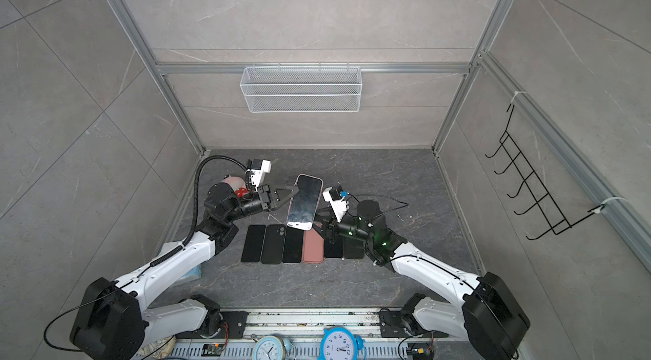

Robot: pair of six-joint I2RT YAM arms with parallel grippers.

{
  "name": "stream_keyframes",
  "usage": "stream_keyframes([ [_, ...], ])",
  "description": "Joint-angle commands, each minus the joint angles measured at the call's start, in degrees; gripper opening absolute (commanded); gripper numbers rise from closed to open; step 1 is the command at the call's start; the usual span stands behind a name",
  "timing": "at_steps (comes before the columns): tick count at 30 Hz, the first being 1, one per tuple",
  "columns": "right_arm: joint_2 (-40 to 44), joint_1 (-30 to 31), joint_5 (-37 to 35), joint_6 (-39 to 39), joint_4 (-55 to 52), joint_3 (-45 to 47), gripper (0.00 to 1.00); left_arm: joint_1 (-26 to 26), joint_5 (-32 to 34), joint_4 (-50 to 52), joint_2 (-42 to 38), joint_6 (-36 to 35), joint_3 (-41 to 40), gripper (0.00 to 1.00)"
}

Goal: Take the phone out of the phone case
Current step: Remove the phone case from the phone.

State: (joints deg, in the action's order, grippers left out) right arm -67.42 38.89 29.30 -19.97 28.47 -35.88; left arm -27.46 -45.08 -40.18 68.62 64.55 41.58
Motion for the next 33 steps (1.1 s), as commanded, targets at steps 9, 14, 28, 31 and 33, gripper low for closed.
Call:
stream_keyframes([
  [9, 1.6, -0.8, 4.3, -8.1, 6.4, -1.8, 0.11, -1.6, 0.9, -3.1, 0.3, 0.8, -2.1, 0.00],
  [14, 3.8, -0.8, 4.0, -12.0, -0.1, -3.2, 0.00, -1.8, 5.0, -2.2, 3.0, 0.4, -3.3, 0.00],
  [28, 5.3, -2.2, -4.0, -13.7, -28.7, -9.2, 0.00, -7.7, 12.7, 2.5, 13.8, -4.7, -1.9, 0.45],
  [31, 4.8, -3.0, -3.5, -14.3, -29.7, -9.2, 0.00, -8.8, 13.1, 4.1, 14.9, -6.3, -1.0, 0.52],
  [33, 4.1, -3.5, -2.8, -14.4, -30.3, -9.5, 0.00, -9.4, 14.1, 6.6, 14.8, -8.6, -0.5, 0.55],
])
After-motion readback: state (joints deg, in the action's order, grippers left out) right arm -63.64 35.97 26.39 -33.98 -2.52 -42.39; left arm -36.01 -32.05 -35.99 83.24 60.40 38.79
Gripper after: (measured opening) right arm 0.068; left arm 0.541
